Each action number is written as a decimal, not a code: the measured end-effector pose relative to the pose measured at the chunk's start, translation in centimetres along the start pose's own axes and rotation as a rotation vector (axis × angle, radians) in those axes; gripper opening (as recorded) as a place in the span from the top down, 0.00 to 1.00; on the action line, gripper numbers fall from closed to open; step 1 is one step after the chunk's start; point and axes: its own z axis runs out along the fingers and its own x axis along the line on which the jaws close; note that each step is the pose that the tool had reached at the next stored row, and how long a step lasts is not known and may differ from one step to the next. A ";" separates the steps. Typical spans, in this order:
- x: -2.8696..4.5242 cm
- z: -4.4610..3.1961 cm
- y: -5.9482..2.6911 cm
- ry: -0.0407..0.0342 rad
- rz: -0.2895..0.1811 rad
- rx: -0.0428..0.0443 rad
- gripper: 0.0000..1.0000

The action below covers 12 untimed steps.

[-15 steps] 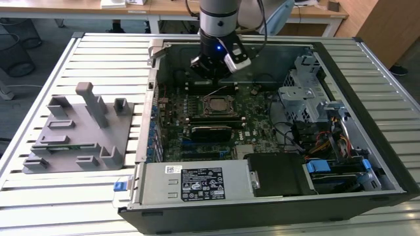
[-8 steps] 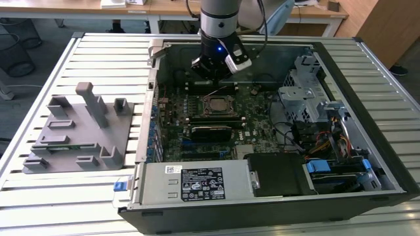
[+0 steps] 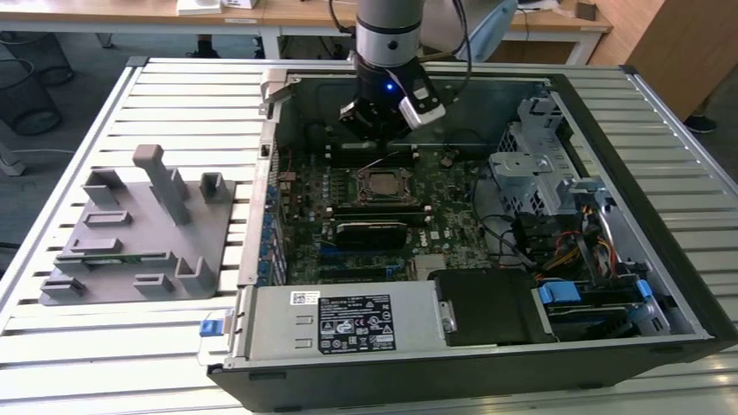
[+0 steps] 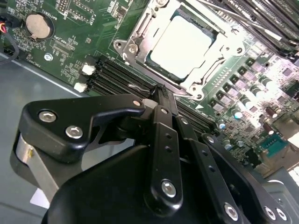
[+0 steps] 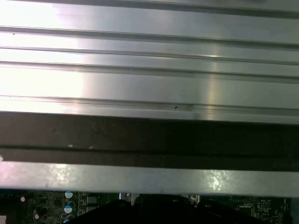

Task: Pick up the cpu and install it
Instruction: 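Install the first cpu locking lever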

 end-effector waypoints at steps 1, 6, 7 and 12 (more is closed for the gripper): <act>-0.08 0.04 0.05 -0.0001 0.000 0.0000 0.89; -0.31 0.25 0.23 -0.0001 0.000 0.0001 0.89; -0.38 0.31 0.27 -0.0001 0.000 0.0001 0.89; -0.64 0.59 0.30 -0.0001 0.000 0.0000 0.89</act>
